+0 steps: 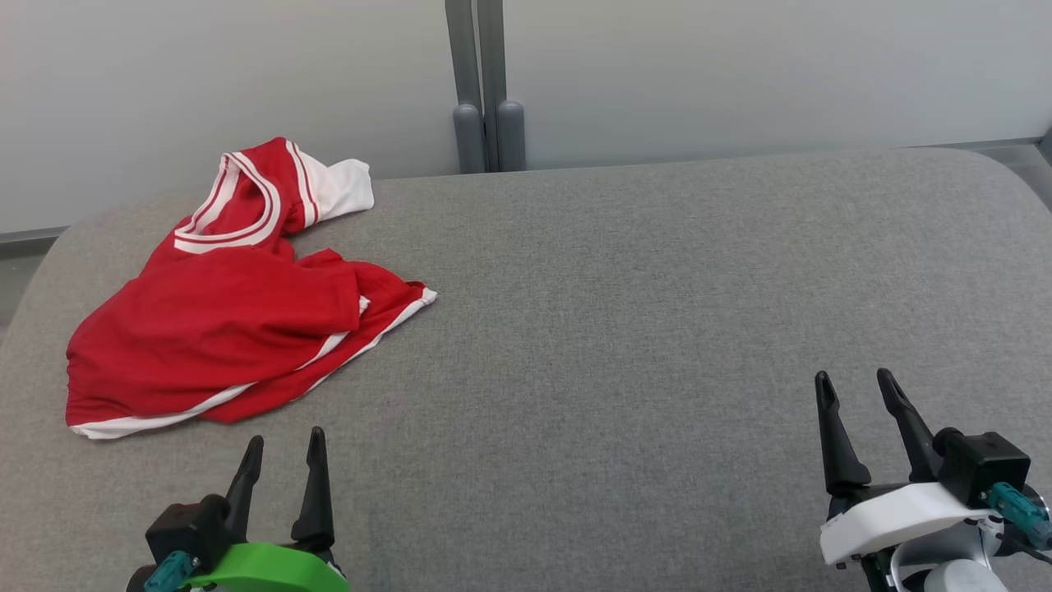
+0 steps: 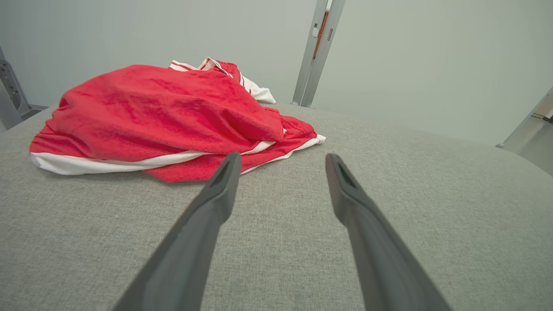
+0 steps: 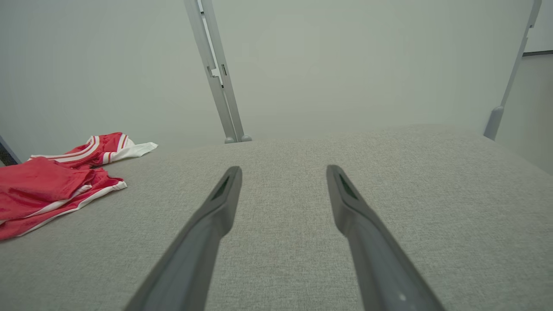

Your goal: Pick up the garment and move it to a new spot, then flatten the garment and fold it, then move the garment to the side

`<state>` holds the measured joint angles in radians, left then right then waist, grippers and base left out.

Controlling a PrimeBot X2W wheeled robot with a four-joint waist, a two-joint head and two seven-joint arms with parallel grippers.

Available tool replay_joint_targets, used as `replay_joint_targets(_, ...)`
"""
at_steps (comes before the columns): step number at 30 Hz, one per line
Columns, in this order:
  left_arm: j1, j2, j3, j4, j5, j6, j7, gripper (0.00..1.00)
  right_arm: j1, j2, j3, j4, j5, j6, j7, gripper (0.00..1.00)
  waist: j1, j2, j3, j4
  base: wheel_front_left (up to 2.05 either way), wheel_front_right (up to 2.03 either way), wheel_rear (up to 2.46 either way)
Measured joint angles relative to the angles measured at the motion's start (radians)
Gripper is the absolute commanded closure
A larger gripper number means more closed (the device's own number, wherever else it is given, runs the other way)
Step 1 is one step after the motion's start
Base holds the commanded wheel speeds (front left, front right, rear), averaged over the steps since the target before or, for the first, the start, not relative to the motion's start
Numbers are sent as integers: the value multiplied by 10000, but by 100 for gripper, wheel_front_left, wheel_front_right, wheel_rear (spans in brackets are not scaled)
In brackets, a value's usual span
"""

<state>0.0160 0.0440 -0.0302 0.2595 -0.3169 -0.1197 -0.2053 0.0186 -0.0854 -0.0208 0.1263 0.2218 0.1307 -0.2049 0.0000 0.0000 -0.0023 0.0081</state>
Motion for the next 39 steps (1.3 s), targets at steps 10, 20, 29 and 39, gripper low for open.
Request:
replay_joint_targets(10,35,8,-92,368,405,-52,-199,0,142,12,-174,36,-589,0,-184,0,0,0,1,-21,0,0,0)
replay_joint_targets(20,50,15,-50,380,932,-75,-395,0,222,-19,-364,38,-1262,0,-387,0,0,0,-15,9,0,0,0)
replay_joint_targets(29,90,23,-96,385,1434,-81,-529,0,233,-15,-368,-2,-1772,0,-541,0,0,0,-13,-26,0,0,0)
replay_joint_targets(39,92,25,-94,483,1294,-90,-589,0,252,2,-458,35,-1561,0,-577,0,0,0,1,-64,0,0,0)
